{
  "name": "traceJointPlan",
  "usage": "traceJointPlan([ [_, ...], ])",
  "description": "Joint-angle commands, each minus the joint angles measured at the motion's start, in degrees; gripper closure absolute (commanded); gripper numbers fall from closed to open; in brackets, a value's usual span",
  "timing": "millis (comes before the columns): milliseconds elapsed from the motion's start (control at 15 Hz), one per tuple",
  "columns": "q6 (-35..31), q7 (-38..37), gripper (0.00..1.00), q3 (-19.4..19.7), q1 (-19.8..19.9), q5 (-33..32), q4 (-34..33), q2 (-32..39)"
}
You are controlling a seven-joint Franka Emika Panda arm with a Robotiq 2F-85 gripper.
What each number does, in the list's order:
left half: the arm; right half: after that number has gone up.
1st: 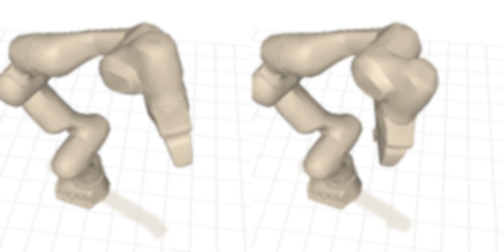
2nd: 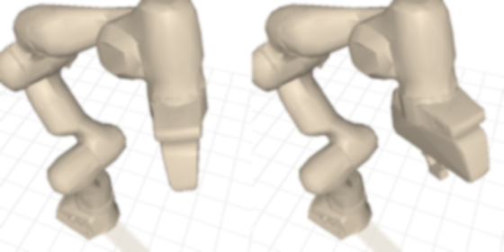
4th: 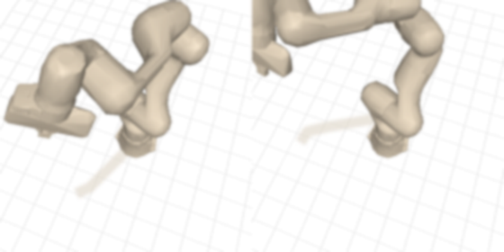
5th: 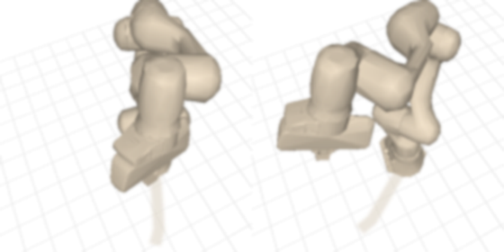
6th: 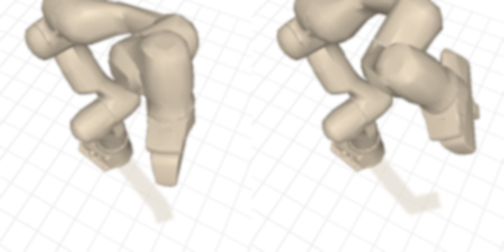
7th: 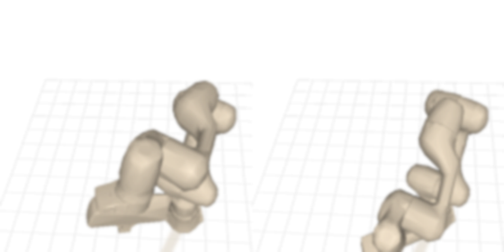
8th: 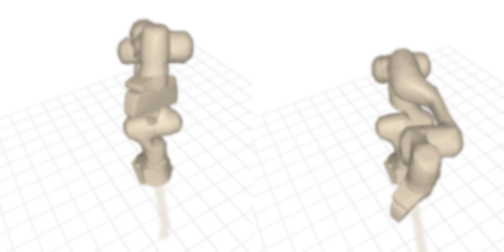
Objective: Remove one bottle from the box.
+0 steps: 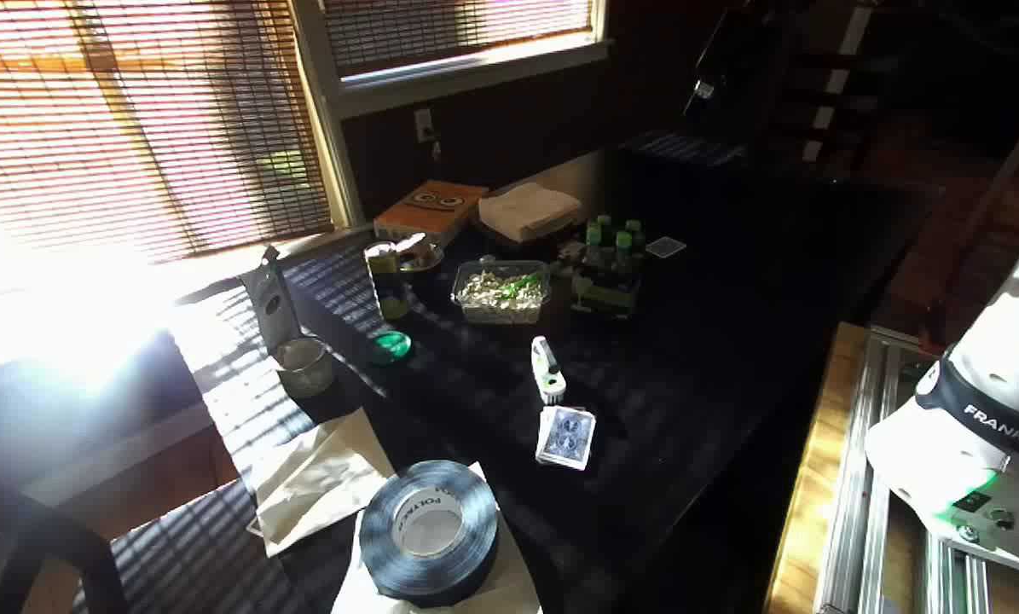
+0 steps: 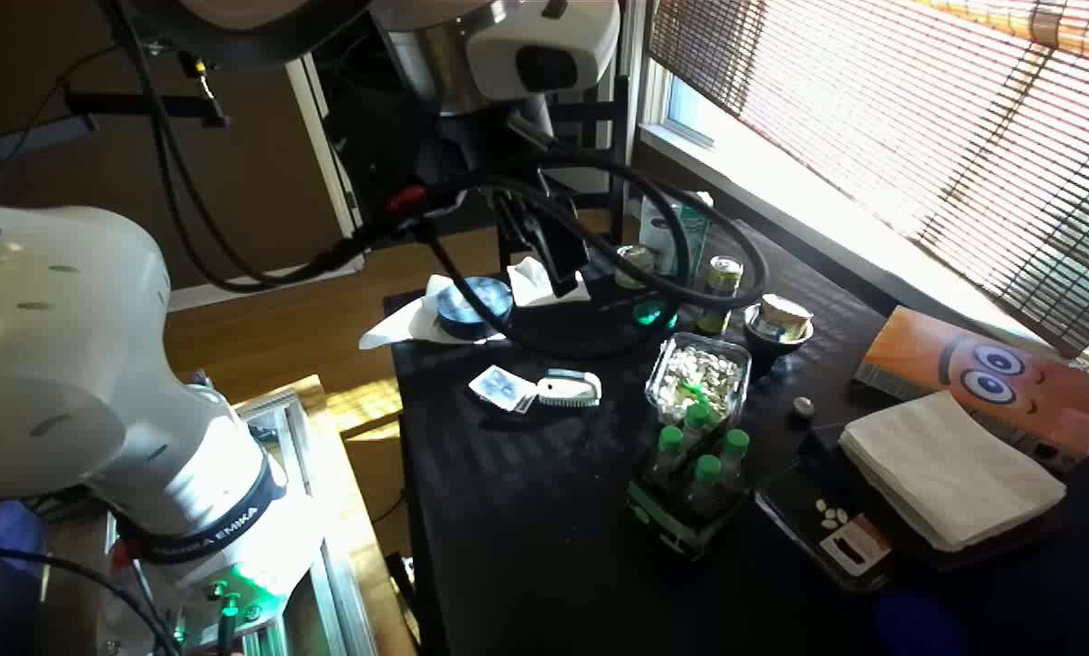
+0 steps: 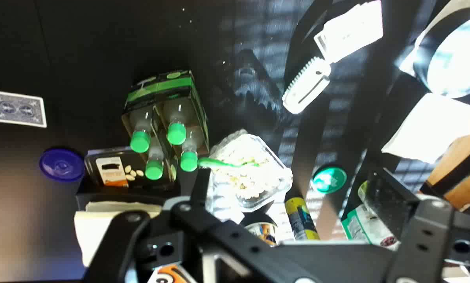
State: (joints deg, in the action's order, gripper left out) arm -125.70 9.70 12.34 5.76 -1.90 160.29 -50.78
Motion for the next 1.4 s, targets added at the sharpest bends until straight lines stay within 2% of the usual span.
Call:
traceJointPlan([
  [0, 0.37, 0.33, 0.0, -0.42, 0.42, 0.45, 0.74, 0.29],
  [400, 0.36, 0.35, 0.0, -0.45, 0.41, 0.47, 1.55, 0.91],
  [467, -0.62, -1.63, 0.0, -1.1, 0.54, 1.05, 1.11, 2.27],
  [533, -2.62, -5.49, 0.0, -3.47, 2.41, -0.53, 0.95, 4.08],
  [600, -3.74, -6.4, 0.0, -2.96, 1.28, 1.07, 0.24, 6.52],
  [800, -5.93, -13.52, 0.0, -6.73, 2.18, 0.09, -3.02, 16.46],
  [933, -7.54, -16.23, 0.0, -7.71, 1.03, 1.42, -5.65, 23.13],
  [1067, -10.86, -16.62, 0.0, -7.2, 0.35, 2.89, -7.63, 29.77],
  [1333, -14.71, -19.65, 0.0, -6.67, 2.9, 0.84, -11.72, 43.4],
])
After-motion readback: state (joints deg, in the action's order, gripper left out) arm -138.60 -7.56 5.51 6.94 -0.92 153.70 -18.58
